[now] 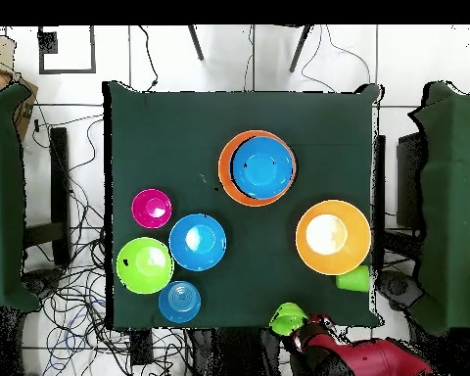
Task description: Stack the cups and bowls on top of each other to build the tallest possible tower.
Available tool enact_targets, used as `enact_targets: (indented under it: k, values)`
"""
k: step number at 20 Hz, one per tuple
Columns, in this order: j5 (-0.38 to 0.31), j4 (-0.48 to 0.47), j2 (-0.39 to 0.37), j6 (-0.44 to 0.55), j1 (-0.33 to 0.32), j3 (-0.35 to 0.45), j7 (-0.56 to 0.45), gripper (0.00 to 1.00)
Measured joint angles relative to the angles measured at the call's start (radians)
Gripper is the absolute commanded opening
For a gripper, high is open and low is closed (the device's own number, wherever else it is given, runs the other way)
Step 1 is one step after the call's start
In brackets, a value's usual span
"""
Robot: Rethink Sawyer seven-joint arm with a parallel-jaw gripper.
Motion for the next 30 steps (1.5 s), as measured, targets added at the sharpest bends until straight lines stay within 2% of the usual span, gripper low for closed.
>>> enact_targets:
  k: [7, 9, 11, 12, 14, 20, 22, 24, 28, 30]
  values:
    - [0.155, 0.073, -0.148, 0.101, -0.065, 0.155, 0.000, 0.00]
    - [0.246, 0.113, -0.226, 0.132, -0.096, 0.230, 0.000, 0.00]
    - [0.305, 0.137, -0.274, 0.148, -0.114, 0.274, 0.000, 0.00]
    - [0.367, 0.159, -0.320, 0.165, -0.130, 0.319, -0.001, 0.00]
    - [0.449, 0.184, -0.372, 0.193, -0.151, 0.376, -0.004, 0.00]
    - [0.647, 0.227, -0.470, 0.326, -0.204, 0.543, -0.016, 0.00]
    - [0.673, 0.228, -0.478, 0.365, -0.209, 0.571, -0.017, 0.00]
    - [0.706, 0.228, -0.483, 0.460, -0.212, 0.625, -0.017, 0.00]
    - [0.703, 0.218, -0.459, 0.614, -0.190, 0.660, -0.017, 0.00]
    - [0.700, 0.213, -0.447, 0.657, -0.179, 0.663, -0.017, 0.00]
